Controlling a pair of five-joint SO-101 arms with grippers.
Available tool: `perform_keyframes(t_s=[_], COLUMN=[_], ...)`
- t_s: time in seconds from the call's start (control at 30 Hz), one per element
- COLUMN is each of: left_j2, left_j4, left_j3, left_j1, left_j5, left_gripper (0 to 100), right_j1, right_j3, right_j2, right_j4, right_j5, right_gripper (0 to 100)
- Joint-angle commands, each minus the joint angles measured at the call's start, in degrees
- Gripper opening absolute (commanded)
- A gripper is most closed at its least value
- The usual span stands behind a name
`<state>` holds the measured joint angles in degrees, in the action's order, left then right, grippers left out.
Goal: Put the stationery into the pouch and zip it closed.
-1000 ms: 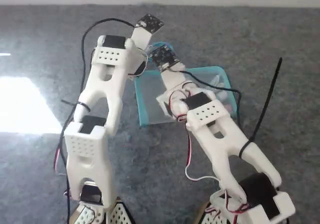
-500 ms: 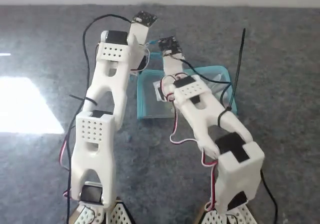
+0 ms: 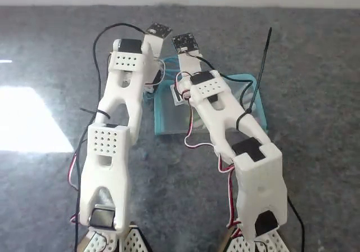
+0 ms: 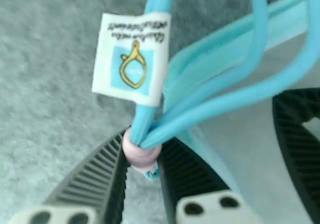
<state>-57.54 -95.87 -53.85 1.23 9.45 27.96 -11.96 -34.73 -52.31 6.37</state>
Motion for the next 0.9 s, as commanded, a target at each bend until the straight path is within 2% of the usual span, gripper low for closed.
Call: perform_keyframes(t_s=[0.0, 0.17, 0.4, 0.67, 0.87], left_j2=[1.0, 1.3, 1.8, 12.4, 23.7], left_j4=[-4.1, -4.8, -4.9, -4.3, 2.5], left_j3=[-2.6, 2.1, 10.1, 24.6, 42.4], left_j1=[-0.7, -2.1, -3.4, -3.4, -3.9], left_j5=[-1.6, 1.6, 7.5, 11.6, 12.3], left_gripper=[1, 1, 1, 1, 1], right_j1=[1.0, 0.7, 0.4, 0.5, 0.7], right_j3=[-12.9, -36.1, -59.3, -76.6, -80.4], right_j2=[-7.3, -20.9, -33.5, -42.6, -44.5], right_j4=[-9.5, -23.1, -34.5, -41.4, -42.7], right_j5=[2.2, 4.9, 5.7, 6.4, 6.4], right_gripper=[0.6, 0.6, 0.6, 0.6, 0.6])
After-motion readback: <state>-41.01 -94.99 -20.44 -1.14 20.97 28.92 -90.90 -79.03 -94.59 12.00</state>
